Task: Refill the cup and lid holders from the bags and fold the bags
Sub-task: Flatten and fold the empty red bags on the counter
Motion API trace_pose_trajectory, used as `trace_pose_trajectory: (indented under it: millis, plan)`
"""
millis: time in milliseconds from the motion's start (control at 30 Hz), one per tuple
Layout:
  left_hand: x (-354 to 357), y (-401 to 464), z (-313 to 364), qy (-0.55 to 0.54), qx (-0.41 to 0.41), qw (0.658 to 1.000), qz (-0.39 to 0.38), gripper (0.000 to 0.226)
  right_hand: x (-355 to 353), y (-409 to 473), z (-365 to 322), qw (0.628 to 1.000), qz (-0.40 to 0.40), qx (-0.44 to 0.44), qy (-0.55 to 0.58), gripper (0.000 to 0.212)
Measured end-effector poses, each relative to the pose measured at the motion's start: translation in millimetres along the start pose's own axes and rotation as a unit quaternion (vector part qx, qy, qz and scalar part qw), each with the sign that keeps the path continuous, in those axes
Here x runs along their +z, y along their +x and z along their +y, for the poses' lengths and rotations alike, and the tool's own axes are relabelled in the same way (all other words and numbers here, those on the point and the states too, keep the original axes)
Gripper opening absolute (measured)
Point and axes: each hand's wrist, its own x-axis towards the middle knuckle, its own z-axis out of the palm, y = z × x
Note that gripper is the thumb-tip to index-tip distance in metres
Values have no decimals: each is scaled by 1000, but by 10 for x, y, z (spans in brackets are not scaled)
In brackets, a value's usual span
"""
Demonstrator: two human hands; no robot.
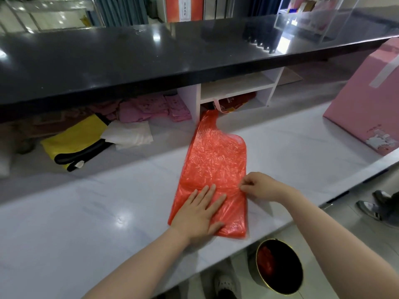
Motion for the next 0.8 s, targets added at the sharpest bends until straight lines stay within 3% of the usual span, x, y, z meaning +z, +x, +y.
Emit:
trace_pose_trajectory:
  millis: [67,167,400,467,533,600,667,733,800]
  plan:
    - [-18,-2,-2,9,9,1000,-5,68,-67,32,2,999,-27,-11,-14,35]
    - [-18,10,-4,28,13,999,-14,69,-60,77,4,994,-37,-46,-92,39]
    - [-15,45,-12,35,14,999,-33,74,27,16,196,990,9,-72,-119,11]
    - [-25,66,-26,32,18,998,-54,82,58,-7,175,987,47,-52,-143,17]
    - [-29,79,-29,37,22,997,-63,89,117,-43,102,981,137,-37,-136,29]
    - [-31,95,7,32,14,998,-59,96,250,-95,-12,973,194,-82,-96,39]
    - [-51,124,62,13,1,999,-42,110,431,-145,-96,973,170,-128,-84,48]
    - [-73,146,90,10,-2,1000,-11,118,602,-178,-59,979,122,-113,-119,59]
    - [-96,146,56,28,-2,999,31,104,715,-199,81,980,87,-70,-162,65]
